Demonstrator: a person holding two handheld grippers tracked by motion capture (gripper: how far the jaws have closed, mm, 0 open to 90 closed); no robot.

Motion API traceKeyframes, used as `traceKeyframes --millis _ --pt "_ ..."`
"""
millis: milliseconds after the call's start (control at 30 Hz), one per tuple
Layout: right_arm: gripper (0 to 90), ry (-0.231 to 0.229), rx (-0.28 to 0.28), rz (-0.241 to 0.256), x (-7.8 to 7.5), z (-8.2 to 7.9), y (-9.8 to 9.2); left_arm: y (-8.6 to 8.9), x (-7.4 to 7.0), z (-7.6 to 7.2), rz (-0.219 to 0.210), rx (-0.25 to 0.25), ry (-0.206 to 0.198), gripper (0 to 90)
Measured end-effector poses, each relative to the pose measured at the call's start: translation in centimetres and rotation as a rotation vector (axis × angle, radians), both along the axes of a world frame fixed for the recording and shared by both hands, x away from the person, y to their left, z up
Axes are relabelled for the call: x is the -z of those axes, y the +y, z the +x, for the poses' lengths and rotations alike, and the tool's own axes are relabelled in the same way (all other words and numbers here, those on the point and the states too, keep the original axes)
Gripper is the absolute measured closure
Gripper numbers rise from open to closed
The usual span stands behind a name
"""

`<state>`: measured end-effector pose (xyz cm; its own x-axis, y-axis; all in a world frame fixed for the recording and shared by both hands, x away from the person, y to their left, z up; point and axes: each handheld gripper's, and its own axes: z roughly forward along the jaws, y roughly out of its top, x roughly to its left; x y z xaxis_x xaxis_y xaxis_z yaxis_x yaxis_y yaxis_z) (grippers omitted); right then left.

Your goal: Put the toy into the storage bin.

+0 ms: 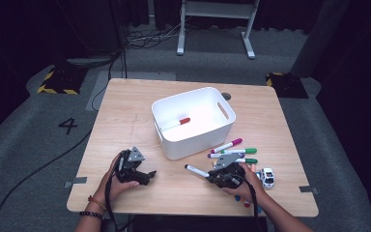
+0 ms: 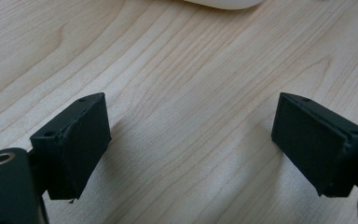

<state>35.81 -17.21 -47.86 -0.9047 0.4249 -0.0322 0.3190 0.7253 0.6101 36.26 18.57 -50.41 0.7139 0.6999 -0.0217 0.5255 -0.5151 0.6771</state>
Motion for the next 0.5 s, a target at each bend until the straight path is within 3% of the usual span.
traceKeyframes --millis 500 --pt "74.3 -0.055 0.025 0.096 -3.6 -0.4 -1.9 0.0 0.0 0.0 0.000 0.000 0.000 11.7"
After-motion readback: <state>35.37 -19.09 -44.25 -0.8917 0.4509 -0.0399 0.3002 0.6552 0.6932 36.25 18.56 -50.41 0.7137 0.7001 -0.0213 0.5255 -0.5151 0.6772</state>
